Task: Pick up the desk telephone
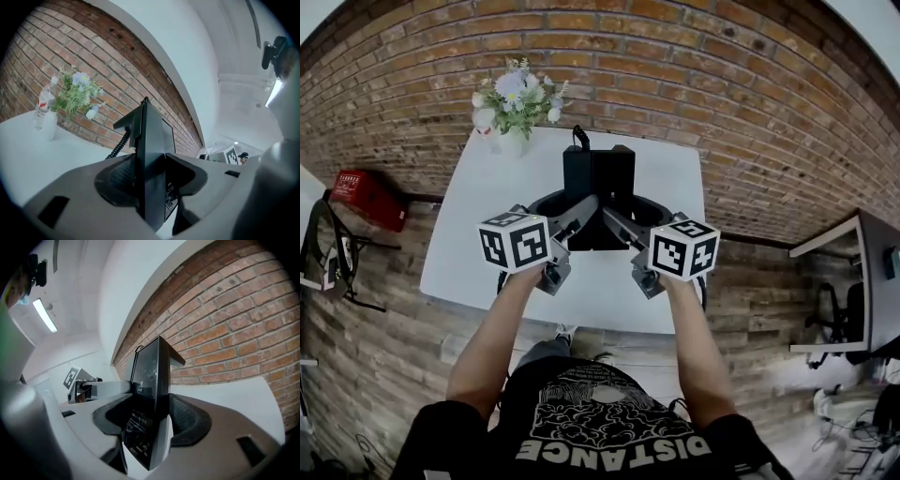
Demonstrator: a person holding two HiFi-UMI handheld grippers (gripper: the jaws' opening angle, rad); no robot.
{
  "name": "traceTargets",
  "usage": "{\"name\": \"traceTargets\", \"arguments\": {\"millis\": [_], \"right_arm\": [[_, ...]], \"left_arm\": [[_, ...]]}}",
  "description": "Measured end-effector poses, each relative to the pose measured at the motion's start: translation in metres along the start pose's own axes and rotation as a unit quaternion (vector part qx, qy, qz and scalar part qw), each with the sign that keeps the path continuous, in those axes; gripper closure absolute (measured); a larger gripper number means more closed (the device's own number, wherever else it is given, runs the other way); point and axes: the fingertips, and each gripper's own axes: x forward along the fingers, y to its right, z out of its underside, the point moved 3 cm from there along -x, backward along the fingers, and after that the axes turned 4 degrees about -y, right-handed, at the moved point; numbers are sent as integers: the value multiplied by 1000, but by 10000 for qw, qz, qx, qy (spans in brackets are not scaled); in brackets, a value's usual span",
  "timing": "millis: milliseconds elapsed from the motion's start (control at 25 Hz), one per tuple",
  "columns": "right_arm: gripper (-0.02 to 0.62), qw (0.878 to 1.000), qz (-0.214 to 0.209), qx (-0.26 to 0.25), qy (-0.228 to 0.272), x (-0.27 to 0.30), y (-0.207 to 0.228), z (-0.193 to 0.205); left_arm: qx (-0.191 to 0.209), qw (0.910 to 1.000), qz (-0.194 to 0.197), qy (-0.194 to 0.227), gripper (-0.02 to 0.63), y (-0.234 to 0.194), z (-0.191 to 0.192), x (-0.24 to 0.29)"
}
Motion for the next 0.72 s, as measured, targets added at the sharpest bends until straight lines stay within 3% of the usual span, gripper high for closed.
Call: {"name": "traceTargets", "arguments": {"millis": [720], "right_arm": [[354, 9953, -84, -752, 604, -52, -48, -44]], "left_arm": [[641, 9957, 44, 671, 419, 72, -36, -32]]}}
